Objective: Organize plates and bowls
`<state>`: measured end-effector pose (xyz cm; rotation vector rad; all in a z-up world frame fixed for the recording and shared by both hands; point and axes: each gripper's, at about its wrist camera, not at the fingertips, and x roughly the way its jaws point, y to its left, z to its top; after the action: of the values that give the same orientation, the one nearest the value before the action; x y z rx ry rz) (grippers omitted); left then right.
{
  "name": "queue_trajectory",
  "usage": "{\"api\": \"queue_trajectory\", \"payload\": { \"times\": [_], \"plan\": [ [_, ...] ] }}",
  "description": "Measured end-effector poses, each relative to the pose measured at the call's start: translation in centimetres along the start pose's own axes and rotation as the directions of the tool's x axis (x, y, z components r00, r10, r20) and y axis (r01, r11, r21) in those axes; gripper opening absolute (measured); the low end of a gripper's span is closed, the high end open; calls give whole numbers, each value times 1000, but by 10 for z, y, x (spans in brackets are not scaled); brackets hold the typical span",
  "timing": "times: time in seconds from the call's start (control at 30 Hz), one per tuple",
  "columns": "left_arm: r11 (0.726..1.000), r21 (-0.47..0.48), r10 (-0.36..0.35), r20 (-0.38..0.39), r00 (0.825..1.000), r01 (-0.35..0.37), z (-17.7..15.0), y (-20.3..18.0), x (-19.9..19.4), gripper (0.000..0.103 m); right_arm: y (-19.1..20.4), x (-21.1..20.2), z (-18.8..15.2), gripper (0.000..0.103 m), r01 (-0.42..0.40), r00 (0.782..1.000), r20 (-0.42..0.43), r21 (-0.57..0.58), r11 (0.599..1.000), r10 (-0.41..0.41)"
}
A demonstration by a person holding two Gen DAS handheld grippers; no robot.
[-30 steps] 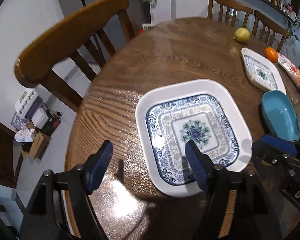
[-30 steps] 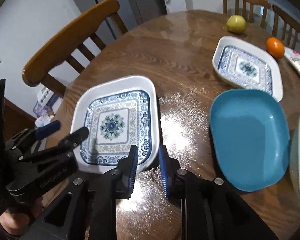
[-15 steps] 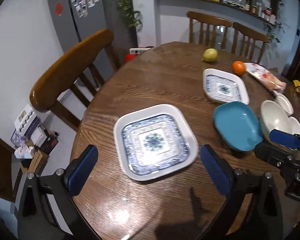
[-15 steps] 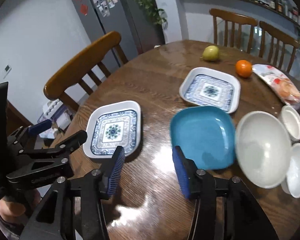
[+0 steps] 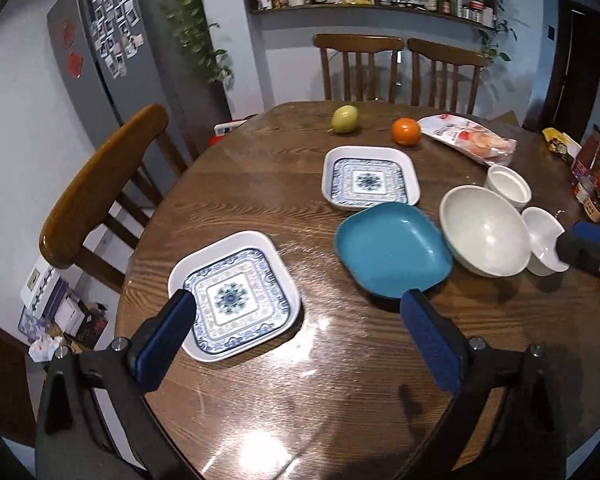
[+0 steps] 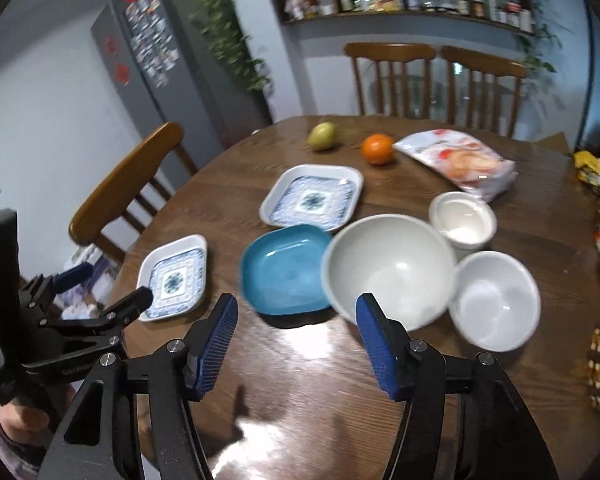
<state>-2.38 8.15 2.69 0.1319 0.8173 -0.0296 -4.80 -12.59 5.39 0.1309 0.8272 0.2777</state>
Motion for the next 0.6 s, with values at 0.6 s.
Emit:
{"api": "queue_trajectory", "payload": {
  "times": [0.6],
  "plan": [
    [992,118,-53,117,992,39,30,-49,-37,102,-65,-72,19,62,147,982,110,43,988,-151]
  ]
}}
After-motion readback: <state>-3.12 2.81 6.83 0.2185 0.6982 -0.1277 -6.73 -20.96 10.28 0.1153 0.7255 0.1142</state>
